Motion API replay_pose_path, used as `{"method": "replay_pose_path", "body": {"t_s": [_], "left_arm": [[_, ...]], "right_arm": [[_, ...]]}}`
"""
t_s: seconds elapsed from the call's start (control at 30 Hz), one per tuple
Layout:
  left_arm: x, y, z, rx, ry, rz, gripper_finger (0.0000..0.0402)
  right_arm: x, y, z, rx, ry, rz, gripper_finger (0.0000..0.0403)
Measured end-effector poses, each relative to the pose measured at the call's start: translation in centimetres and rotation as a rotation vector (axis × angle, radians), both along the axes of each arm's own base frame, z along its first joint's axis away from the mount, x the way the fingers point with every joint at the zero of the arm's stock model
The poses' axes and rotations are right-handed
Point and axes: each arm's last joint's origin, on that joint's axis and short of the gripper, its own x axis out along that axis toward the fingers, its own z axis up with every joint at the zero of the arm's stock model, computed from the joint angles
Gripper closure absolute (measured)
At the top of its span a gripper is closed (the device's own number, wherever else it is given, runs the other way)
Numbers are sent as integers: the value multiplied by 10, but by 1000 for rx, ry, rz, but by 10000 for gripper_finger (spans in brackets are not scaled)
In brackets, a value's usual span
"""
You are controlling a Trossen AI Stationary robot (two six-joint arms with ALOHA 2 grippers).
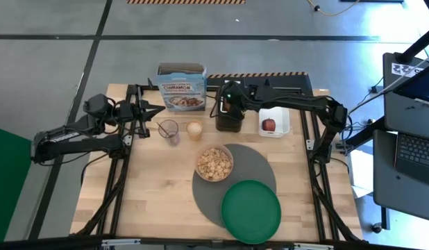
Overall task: Arrange a breakfast setting
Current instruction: Put the toasted bread on the green plate
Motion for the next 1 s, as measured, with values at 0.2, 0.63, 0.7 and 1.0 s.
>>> {"method": "replay_pose_path", "body": {"t_s": [0.2, 0.63, 0.7, 1.0], "left_arm": [[0, 0, 0, 1, -2, 0, 401], [0, 0, 0, 0, 1, 0, 401], [0, 0, 0, 0, 1, 0, 401], [0, 0, 0, -1, 1, 0, 401]], "right_arm": [[2, 16, 34, 7, -46, -28, 402], [-18, 72, 96, 109, -94, -183, 403], [-22, 84, 103, 133, -103, -195, 403], [-49, 142, 123, 380, -102, -316, 403]]}}
